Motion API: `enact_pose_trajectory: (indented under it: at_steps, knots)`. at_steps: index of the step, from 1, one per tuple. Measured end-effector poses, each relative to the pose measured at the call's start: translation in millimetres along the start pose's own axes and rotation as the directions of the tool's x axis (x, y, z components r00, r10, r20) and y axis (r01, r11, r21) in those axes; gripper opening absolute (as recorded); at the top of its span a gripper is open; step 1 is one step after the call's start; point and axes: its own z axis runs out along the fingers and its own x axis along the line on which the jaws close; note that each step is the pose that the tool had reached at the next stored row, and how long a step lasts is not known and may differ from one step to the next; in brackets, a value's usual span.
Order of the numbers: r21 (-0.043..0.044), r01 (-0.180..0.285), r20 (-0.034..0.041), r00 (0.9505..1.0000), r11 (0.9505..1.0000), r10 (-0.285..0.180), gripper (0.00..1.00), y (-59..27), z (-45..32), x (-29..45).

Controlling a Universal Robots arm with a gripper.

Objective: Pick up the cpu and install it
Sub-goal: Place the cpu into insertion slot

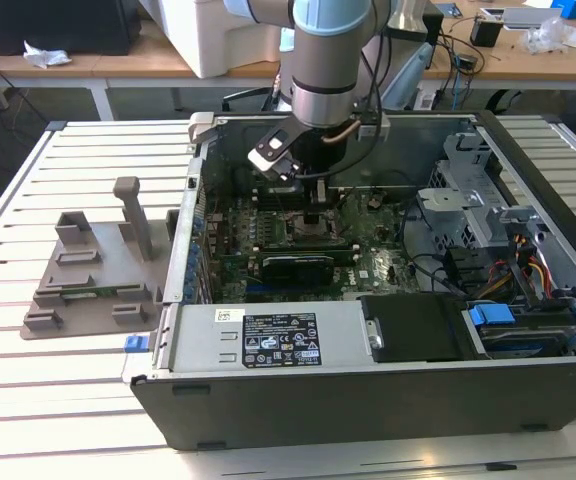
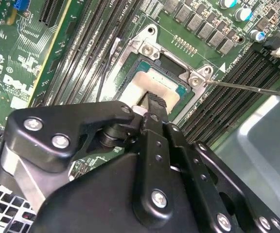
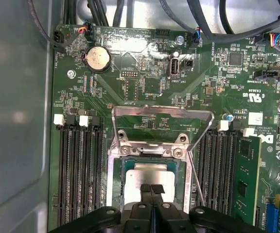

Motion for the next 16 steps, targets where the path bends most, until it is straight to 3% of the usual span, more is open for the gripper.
enact_pose_trajectory:
  at_steps: [5, 11, 12, 14, 16]
  knots:
    - [0.0044, 0.0, 0.0002, 1.0, 1.0, 0.0, 0.11, 0.6, 6.6, 0.1]
    - [0.0073, 0.0, 0.0006, 1.0, 1.0, 0.0, 0.11, 8.2, 6.0, 0.1]
    - [0.0085, 0.0, 0.0069, 1.0, 1.0, 0.0, 0.11, 7.9, -4.2, -0.3]
    - [0.0086, 0.0, 0.01, 1.0, 1.0, 0.0, 0.11, 7.7, -22.4, -0.7]
    - [0.0087, 0.0, 0.0119, 0.9999, 1.0, 0.0, 0.11, 7.6, -31.3, -0.9]
